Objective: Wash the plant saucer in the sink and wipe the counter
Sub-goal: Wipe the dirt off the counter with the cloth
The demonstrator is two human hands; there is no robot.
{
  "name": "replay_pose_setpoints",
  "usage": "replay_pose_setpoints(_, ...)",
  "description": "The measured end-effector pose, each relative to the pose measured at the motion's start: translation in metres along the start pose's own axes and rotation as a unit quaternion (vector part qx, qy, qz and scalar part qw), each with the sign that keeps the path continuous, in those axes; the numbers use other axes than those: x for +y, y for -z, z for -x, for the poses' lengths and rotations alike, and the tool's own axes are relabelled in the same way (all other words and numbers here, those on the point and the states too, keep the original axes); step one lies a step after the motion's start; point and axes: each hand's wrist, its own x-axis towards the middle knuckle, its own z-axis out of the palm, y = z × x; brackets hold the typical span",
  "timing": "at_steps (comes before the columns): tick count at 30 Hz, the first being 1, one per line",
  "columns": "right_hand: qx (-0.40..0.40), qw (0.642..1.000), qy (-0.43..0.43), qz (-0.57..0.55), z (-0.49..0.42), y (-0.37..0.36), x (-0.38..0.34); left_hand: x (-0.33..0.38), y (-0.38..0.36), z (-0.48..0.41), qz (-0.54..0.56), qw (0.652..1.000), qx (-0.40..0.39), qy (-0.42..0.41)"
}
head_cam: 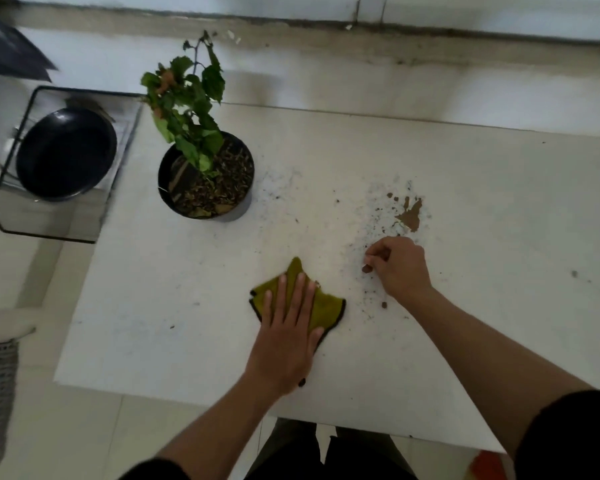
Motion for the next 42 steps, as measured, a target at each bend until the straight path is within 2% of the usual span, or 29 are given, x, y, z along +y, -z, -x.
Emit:
replay_pose_setpoints(5, -0.007, 0.999, 0.030, 0.036, -0.001, -0.011, -0.011, 0.002, -0.004, 0.025, 0.022, 1.000, -0.009, 0.019)
replay_pose_setpoints(9, -0.032, 0.986, 0.110, 0.118, -0.004, -0.024, -0.029, -0.020, 0.006, -0.007, 0.034, 0.998, 0.003, 0.054)
replay_pose_setpoints(13, -0.035, 0.965, 0.184, 0.182, 0.000, -0.037, -0.045, -0.056, 0.029, -0.054, 0.035, 0.993, -0.018, 0.108)
replay_pose_setpoints(16, -0.048, 0.944, 0.224, 0.239, 0.005, -0.042, -0.055, -0.077, 0.042, -0.071, 0.040, 0.992, -0.040, 0.109)
replay_pose_setpoints(20, -0.119, 0.907, 0.195, 0.353, 0.011, -0.050, -0.054, -0.087, 0.047, -0.075, 0.035, 0.994, -0.057, 0.085)
replay_pose_setpoints(26, -0.130, 0.917, 0.162, 0.340, 0.012, -0.057, -0.056, -0.089, 0.039, -0.065, 0.029, 0.996, -0.047, 0.073)
replay_pose_setpoints(34, -0.149, 0.905, 0.167, 0.361, 0.014, -0.057, -0.051, -0.059, 0.002, 0.017, 0.033, 0.992, 0.019, 0.123)
replay_pose_setpoints(42, -0.145, 0.901, 0.178, 0.368, 0.034, -0.067, -0.052, -0.015, -0.023, 0.073, 0.069, 0.975, -0.001, 0.210)
